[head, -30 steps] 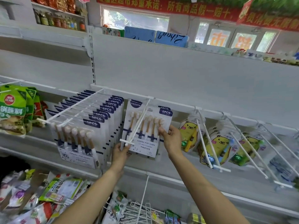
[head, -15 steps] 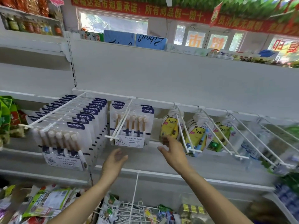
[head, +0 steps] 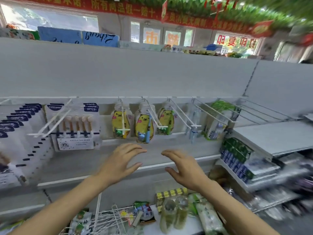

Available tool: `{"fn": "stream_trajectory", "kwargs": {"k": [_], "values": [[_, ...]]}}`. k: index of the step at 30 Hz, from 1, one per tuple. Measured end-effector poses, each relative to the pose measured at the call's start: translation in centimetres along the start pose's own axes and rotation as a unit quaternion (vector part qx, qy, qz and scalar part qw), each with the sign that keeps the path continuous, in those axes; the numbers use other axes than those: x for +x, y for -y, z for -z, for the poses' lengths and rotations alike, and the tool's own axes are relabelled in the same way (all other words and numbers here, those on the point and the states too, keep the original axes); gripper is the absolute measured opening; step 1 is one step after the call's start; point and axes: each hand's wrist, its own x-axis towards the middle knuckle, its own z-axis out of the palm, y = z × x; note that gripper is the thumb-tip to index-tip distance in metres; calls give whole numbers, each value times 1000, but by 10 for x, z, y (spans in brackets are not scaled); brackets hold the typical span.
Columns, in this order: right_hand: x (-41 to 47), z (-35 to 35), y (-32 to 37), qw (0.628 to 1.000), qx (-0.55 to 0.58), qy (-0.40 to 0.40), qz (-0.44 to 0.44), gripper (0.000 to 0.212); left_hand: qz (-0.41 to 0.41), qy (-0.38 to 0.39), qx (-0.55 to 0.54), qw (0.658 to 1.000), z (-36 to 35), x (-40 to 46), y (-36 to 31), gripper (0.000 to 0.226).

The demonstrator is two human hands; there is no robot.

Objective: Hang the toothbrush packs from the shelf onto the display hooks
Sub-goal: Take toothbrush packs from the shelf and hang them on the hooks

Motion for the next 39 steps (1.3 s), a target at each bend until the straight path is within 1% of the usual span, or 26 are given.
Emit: {"fn": "stream_trajectory", "kwargs": {"k": [4, 10, 13, 18, 21, 27, 34, 36, 39], "values": [[-49, 35, -46, 1000, -10, -23, -16, 50, -61, 4, -34, 998, -29, 50, -57, 44], [-134, 93, -139, 997, -29, -37, -68, 56, -108, 21, -61, 992, -93, 119, -151, 48], [-176, 123, -193, 995, -40, -30, -86, 58, -116, 30, -67, 991, -128, 157, -203, 50], [-236, 173, -274, 992, -66, -35, -98, 58, -134, 10, -91, 987, -175, 225, -289, 49], [-263, 197, -318, 989, -81, -28, -117, 59, -138, 13, -102, 985, -201, 266, -329, 51], [-296, 225, -412, 986, -85, -29, -140, 60, -150, 28, -121, 981, -261, 342, -376, 52], [-311, 241, -534, 979, -95, -50, -176, 58, -171, 40, -127, 976, -356, 439, -401, 50], [-313, 244, -571, 976, -106, -43, -184, 58, -183, 40, -125, 974, -384, 470, -407, 50], [-316, 256, -626, 972, -110, -26, -208, 59, -169, 42, -135, 975, -420, 519, -419, 49]]}}
